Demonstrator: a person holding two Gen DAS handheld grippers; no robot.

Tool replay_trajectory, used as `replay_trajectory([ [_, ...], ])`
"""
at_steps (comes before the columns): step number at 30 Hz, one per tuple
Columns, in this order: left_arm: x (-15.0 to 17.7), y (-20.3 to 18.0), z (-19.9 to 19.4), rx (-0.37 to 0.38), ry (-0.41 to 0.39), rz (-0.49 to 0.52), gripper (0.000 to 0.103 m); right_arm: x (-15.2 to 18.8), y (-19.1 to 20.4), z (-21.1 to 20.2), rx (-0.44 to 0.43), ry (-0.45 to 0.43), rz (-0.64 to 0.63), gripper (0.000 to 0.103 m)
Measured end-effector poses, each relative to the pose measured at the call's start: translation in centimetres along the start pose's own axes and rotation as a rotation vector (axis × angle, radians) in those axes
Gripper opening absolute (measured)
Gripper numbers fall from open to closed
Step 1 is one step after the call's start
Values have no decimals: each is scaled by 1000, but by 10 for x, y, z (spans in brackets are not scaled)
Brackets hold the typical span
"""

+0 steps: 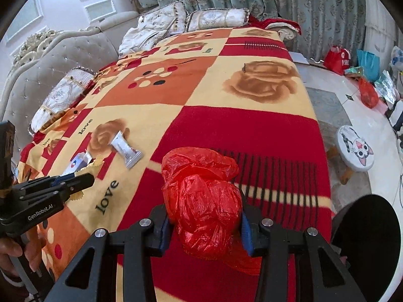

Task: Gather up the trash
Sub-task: 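Grasp the red plastic bag with the right tool while the left tool grasps a crumpled beige tissue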

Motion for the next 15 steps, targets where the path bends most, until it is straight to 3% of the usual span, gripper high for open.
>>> replay_trajectory([
  [15, 3, -92, -4, 73, -14, 122, 14, 25, -46, -43, 43, -33, 74, 42],
])
Point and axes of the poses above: each gripper's, at about its wrist camera, not at the fingertips, and z roughly the way its jaws point, y to its left, x to its underside, the point moved 8 cm from there along z, roughly the way its jaws point, and after that the axes turned 15 degrees about x, right-handed, at the moved point
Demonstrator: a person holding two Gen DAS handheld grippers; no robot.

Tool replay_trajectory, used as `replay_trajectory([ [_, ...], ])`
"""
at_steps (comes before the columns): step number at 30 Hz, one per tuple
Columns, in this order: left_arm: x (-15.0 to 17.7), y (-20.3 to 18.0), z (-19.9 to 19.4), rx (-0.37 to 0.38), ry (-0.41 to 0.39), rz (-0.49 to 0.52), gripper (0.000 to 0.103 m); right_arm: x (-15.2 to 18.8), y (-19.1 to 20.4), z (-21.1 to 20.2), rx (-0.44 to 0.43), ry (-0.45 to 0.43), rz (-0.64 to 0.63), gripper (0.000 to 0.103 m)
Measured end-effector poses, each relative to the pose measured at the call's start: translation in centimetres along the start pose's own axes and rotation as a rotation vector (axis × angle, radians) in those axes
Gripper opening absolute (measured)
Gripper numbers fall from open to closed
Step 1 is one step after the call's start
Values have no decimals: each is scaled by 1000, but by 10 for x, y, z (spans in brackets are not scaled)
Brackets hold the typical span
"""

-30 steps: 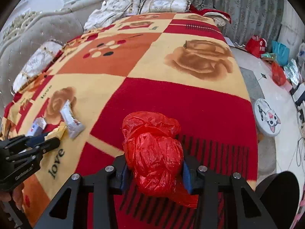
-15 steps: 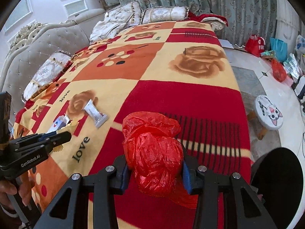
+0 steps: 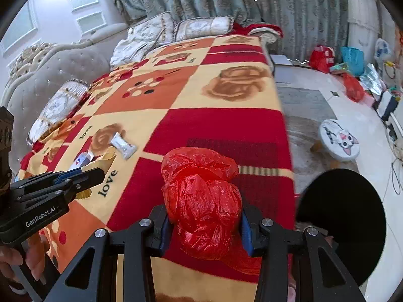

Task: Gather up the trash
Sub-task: 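Grasp the red plastic bag with the right tool while the left tool grasps a crumpled beige tissue, then carry the red bag and beige tissue over the black bin and open both tools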

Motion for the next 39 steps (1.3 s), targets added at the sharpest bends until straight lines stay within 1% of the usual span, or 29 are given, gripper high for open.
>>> replay_trajectory([
  [6, -4, -32, 11, 29, 9, 37, 14, 5, -33, -10, 35, -6, 40, 42],
  [14, -9, -85, 32, 82, 29, 106, 14, 16, -80, -19, 94, -7, 90, 42],
  [23, -13, -134, 61, 149, 66, 140, 14, 29, -135, -21, 143, 12, 170, 42],
  [33, -14, -172, 92, 190, 105, 164, 14, 42, -171, -14, 170, 43, 227, 42],
  [39, -13, -182, 109, 224, 136, 137, 14, 49, -184, -6, 176, 67, 256, 42],
])
Point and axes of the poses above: each gripper's, at about its wrist camera, not at the fingertips, and z roughly the way its jaws point, y to its left, x to its underside, the point moved 8 cm from there along z, roughly the way its jaws point, and after that the axes turned 15 degrees about x, right-handed, at the moved point
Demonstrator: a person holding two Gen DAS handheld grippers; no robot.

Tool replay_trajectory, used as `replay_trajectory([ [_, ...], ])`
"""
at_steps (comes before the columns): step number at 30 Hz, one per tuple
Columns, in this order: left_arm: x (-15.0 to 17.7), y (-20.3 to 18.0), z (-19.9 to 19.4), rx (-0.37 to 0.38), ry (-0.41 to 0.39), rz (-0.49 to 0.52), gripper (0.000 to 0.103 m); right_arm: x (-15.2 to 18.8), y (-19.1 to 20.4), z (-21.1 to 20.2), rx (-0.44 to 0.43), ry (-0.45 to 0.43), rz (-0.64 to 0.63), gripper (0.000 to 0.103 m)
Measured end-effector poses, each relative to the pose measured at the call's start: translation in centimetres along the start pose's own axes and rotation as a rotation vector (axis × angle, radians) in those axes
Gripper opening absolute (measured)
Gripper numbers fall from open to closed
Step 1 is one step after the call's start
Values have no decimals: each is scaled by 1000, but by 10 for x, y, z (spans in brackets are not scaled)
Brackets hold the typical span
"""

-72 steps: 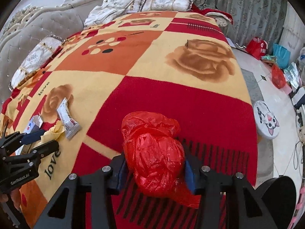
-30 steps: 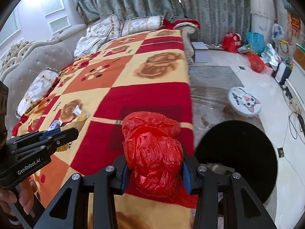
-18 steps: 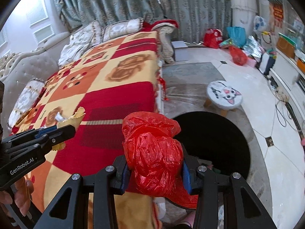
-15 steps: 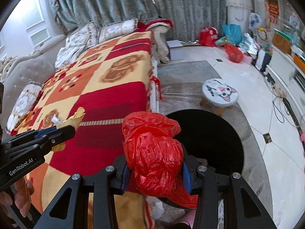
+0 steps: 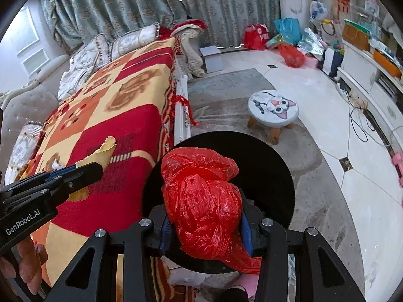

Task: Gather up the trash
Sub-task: 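Carry the red bag and beige tissue over the black bin and open both tools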

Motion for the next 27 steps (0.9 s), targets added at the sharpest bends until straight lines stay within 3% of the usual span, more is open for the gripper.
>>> replay_trajectory([
  [18, -7, -10, 36, 57, 28, -47, 14, 3, -28, 21, 38, 46, 42, 42],
  [27, -9, -23, 43, 127, 21, -64, 16, 2, -38, 27, 48, 61, 66, 47],
])
Point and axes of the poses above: each gripper's, at about its wrist camera, not at the fingertips, and z roughly the way its jaws point, y to its left, x to its underside, the point moved 8 cm from there along z, roughly the way its jaws point, and after that the axes turned 15 degrees about x, right-handed, at the moved point
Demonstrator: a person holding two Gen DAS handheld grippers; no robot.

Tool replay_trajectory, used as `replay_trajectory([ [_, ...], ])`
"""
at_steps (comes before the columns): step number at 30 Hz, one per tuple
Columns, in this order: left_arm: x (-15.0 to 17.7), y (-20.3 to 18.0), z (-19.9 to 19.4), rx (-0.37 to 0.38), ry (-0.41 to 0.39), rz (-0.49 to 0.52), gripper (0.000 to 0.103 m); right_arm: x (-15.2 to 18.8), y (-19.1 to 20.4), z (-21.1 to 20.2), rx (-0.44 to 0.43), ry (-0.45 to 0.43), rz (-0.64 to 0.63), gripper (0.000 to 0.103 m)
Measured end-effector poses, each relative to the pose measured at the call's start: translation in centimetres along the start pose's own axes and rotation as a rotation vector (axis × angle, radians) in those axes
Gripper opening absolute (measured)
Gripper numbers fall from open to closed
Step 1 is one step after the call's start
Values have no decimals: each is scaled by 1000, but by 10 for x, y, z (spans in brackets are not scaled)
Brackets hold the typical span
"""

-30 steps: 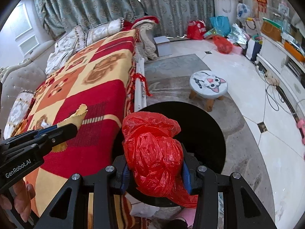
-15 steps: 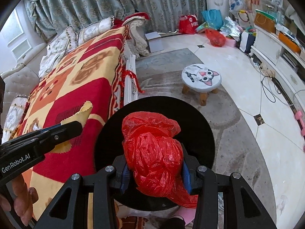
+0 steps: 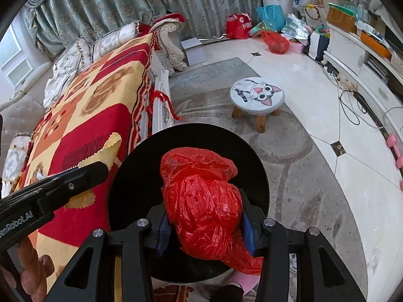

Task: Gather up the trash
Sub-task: 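Carry the red bag and beige tissue over the black bin and open both tools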

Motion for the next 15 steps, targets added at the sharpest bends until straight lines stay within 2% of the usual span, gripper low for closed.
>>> replay_trajectory([
  [1, 0, 0, 0, 8, -2, -4, 17, 0, -1, 1, 6, 4, 2, 47],
  [2, 0, -1, 0, 14, -2, -5, 23, 0, -4, 3, 16, 12, 7, 47],
  [4, -1, -2, -1, 23, -6, -9, 47, 2, -7, 6, 15, 22, 19, 48],
  [5, -1, -2, -3, 31, -14, -14, 51, 3, -8, 6, 8, 27, 26, 48],
  [11, 1, 0, -8, 27, -21, -28, 53, 3, -5, 1, -15, 18, 34, 51],
  [12, 1, 2, -9, 22, -21, -27, 53, 2, -4, 0, -23, 13, 38, 61],
  [14, 2, 4, -14, 15, -25, -28, 53, 0, -2, -4, -36, -5, 49, 72],
  [15, 2, 6, -16, 12, -28, -30, 53, -1, -1, -6, -42, -11, 52, 72],
])
Point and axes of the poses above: each gripper's, at about its wrist camera, not at the fingertips, and z roughly the way its jaws point, y to its left, x to its underside, the point moved 8 cm from there along z, roughly the way its jaws point, and after that the axes turned 15 degrees about x, right-handed, at the moved point
